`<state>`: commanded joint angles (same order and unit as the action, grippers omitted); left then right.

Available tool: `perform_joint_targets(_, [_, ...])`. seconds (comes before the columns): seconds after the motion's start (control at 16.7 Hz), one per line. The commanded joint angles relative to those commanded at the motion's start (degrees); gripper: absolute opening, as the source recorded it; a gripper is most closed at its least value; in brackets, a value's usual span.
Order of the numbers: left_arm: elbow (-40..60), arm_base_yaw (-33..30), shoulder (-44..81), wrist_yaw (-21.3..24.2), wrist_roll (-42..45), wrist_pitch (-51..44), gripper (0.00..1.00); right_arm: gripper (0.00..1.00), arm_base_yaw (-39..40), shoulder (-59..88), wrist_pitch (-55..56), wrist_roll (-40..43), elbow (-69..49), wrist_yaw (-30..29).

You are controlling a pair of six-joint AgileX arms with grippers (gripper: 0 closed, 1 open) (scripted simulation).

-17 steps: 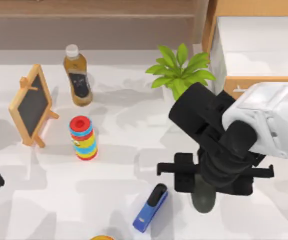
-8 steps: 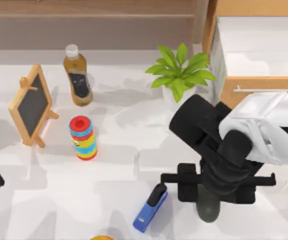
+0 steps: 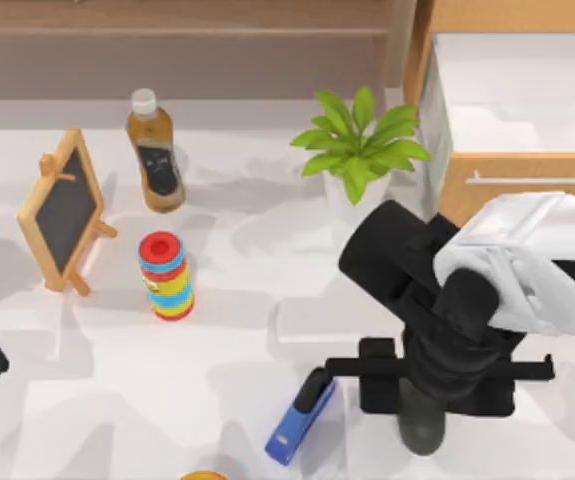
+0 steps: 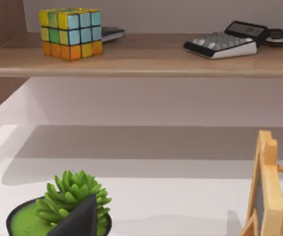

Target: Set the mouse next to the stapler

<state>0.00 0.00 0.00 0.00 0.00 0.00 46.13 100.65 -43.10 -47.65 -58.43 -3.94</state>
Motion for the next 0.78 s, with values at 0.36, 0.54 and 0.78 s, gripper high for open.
perform_joint_targets(0.36, [0.0, 0.0, 0.0, 0.0, 0.0, 0.0, 1.0, 0.6, 0.0, 0.0, 0.0, 0.0, 0.0, 0.0])
perform_joint_targets(0.54, [0.0, 0.0, 0.0, 0.0, 0.0, 0.0, 1.0, 0.83, 0.0, 0.0, 0.0, 0.0, 0.0, 0.0])
perform_joint_targets(0.78, [0.0, 0.0, 0.0, 0.0, 0.0, 0.0, 1.0, 1.0, 0.0, 0.0, 0.0, 0.0, 0.0, 0.0])
